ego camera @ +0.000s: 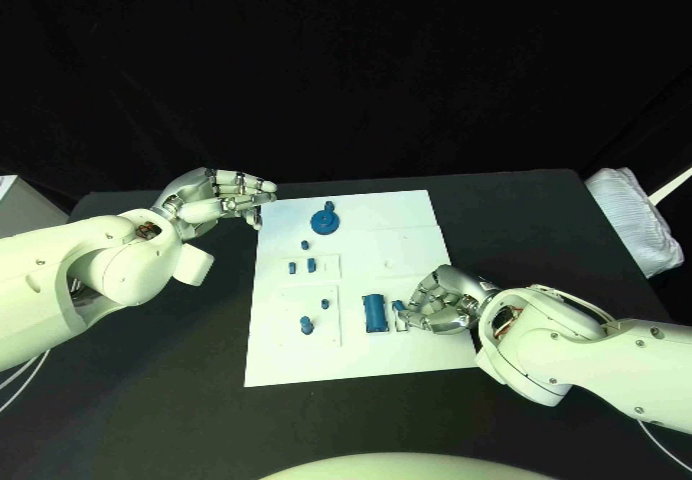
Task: Assemble the parts on the task board
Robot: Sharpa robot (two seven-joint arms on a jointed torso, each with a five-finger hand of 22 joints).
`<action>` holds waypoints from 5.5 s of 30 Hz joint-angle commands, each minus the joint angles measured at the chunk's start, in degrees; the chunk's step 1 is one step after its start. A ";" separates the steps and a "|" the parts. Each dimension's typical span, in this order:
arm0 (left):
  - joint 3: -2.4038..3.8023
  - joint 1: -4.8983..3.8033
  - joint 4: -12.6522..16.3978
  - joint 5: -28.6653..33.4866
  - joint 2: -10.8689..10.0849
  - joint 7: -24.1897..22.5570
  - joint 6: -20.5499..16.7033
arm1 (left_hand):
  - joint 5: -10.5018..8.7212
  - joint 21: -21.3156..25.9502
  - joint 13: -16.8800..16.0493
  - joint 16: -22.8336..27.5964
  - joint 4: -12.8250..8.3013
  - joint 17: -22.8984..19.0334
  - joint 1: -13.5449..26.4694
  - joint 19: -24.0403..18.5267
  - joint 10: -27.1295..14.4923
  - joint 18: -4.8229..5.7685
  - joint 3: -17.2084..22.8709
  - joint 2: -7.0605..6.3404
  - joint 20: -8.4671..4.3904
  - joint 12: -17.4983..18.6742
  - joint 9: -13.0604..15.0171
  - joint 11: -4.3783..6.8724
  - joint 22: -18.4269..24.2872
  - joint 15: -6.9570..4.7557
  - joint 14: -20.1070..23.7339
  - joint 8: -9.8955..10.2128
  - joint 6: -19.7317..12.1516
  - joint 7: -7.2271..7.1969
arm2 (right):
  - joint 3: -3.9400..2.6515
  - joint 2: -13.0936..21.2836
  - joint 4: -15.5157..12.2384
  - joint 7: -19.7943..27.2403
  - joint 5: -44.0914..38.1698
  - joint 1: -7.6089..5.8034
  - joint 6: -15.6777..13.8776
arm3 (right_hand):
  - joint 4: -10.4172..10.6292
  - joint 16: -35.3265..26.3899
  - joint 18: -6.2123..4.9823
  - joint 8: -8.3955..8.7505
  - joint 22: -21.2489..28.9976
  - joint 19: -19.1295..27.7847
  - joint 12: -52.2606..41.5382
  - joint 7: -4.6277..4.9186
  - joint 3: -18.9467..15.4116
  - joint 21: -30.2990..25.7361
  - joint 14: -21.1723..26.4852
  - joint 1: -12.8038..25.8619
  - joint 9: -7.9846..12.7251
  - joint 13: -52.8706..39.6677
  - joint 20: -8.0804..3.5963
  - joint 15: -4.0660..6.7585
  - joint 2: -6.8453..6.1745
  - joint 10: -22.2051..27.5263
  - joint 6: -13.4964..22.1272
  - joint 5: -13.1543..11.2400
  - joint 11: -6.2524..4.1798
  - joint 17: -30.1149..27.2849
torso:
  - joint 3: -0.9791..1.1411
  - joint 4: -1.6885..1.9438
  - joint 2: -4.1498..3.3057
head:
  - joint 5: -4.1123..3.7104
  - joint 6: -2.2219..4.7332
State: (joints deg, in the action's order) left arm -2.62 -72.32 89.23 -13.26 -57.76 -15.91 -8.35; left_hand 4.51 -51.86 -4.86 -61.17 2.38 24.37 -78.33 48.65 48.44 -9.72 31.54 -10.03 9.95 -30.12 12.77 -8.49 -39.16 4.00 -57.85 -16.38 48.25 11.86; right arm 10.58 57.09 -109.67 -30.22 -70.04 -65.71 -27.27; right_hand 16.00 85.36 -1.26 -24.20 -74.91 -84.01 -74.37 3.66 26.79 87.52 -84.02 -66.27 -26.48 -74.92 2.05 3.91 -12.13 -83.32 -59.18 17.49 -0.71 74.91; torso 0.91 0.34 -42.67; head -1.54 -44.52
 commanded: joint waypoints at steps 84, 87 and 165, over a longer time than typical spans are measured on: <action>0.03 -0.04 -0.25 -0.02 0.18 0.64 0.36 | -0.03 0.40 0.12 0.17 0.89 0.01 0.54 0.32 -0.77 -0.79 -0.03 0.65 -0.09 -0.41 -0.12 -0.07 0.17 0.30 0.11 -0.21 -0.55 0.13 | -0.01 1.18 0.25 4.76 3.05 0.01 0.52 | -4.37 0.44 0.86 -0.60 -14.56 -5.39 -0.17 -0.26 2.81 0.56 -4.32 2.24 0.12 -5.74 -0.39 0.64 2.29 -0.79 -0.06 -4.34 -0.21 6.58 | 0.06 0.00 0.04 | -1.00 0.13; 0.03 -0.03 -0.32 -0.02 0.20 0.62 0.36 | -0.03 0.40 0.12 0.17 0.89 0.01 0.54 0.32 -0.77 -0.79 -0.03 0.65 -0.09 -0.41 -0.12 -0.07 0.17 0.30 0.11 -0.21 -0.55 0.13 | -0.02 1.75 -0.07 5.81 3.69 -0.02 -0.43 | -4.30 0.55 0.88 -0.70 -14.60 -5.43 -0.18 -0.28 2.45 0.68 -4.37 3.06 0.09 -5.80 -0.40 0.66 1.51 -0.85 -0.11 -2.27 -0.22 6.80 | 0.12 0.00 0.03 | -0.95 0.15; -0.01 -0.02 -0.60 -0.02 0.22 0.75 0.45 | -0.02 0.55 0.15 0.18 0.94 0.03 0.34 0.33 -0.89 -0.81 0.04 0.69 -0.07 -0.56 -0.09 -0.06 0.27 0.29 0.21 -0.39 -0.49 0.10 | -0.03 0.10 2.44 6.13 3.27 -0.25 8.45 | -7.52 0.68 0.84 -0.83 -14.53 -5.34 -0.30 -0.43 -3.98 0.46 -4.42 -1.98 0.89 -6.44 -0.53 0.77 -1.52 -1.09 -0.82 -14.43 -0.34 7.15 | 0.02 -0.03 0.00 | -0.39 0.08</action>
State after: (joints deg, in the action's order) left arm -2.66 -72.32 88.54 -13.26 -57.61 -14.84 -8.31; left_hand 4.51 -51.64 -4.79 -61.17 3.00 24.37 -78.10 48.64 48.03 -9.71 31.54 -9.81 9.94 -30.34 12.73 -8.49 -38.97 4.01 -57.85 -16.42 48.04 12.06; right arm 10.53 57.13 -107.08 -25.65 -67.28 -66.00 -19.92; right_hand 8.44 85.90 -1.26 -25.26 -74.90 -84.01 -74.89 3.03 23.02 88.15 -84.14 -68.14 -25.51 -74.91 1.65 4.62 -13.20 -83.73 -60.02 3.10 -1.12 74.93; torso 0.93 0.34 -42.65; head -1.95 -44.42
